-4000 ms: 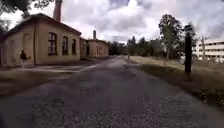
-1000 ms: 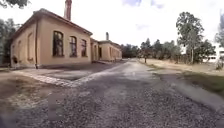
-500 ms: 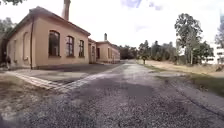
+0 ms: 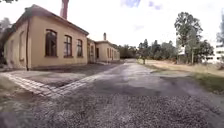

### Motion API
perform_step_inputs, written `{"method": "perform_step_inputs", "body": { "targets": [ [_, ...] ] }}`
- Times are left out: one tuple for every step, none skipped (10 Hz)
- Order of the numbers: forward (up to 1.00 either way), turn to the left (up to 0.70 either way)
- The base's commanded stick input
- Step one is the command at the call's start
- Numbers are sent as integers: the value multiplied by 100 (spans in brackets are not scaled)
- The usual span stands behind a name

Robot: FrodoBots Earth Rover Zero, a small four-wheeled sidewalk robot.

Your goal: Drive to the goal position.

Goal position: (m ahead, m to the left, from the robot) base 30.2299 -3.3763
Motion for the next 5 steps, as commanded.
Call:
{"method": "perform_step_inputs", "body": {
  "targets": [
    [70, 0],
    [70, 0],
    [70, 0],
    [70, 0],
    [70, 0]
  ]
}}
